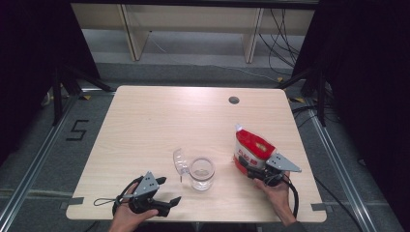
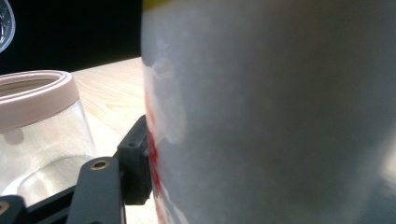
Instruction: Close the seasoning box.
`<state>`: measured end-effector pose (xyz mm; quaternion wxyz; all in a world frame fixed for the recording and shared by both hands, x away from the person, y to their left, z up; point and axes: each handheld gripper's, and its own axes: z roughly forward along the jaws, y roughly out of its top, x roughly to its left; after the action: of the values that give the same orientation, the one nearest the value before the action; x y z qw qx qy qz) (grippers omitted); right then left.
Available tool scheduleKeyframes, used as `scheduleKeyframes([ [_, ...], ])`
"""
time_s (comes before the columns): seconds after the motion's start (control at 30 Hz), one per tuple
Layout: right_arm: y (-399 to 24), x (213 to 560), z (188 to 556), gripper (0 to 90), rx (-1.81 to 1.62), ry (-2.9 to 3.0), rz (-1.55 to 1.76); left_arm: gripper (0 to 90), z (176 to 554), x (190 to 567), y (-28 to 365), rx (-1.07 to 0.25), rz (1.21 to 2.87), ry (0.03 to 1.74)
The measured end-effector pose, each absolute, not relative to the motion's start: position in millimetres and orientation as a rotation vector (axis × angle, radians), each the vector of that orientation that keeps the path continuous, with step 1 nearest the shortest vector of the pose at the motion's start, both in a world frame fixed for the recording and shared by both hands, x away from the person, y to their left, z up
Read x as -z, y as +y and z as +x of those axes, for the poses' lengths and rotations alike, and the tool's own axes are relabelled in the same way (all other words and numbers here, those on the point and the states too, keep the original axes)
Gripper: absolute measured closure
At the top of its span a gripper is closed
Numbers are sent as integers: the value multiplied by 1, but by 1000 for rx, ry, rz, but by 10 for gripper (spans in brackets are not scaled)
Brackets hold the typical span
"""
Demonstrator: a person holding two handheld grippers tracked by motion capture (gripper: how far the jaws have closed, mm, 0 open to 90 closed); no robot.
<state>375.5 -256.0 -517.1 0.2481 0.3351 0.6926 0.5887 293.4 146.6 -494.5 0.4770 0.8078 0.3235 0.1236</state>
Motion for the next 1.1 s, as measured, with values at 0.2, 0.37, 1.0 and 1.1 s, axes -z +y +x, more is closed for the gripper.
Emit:
scheduleKeyframes([
  [0.2, -255, 517, 376, 412, -1617, 1887, 886, 154, 293, 495, 146, -294, 1971, 791],
  [0.37, -252, 515, 372, 432, -1583, 1909, 918, 154, 293, 495, 146, -294, 1978, 786],
  [1.0, -240, 492, 358, 461, -1202, 1938, 661, 154, 293, 494, 147, -280, 1963, 793],
  [1.1, -235, 483, 353, 462, -1172, 1924, 607, 154, 293, 493, 148, -287, 1967, 790],
])
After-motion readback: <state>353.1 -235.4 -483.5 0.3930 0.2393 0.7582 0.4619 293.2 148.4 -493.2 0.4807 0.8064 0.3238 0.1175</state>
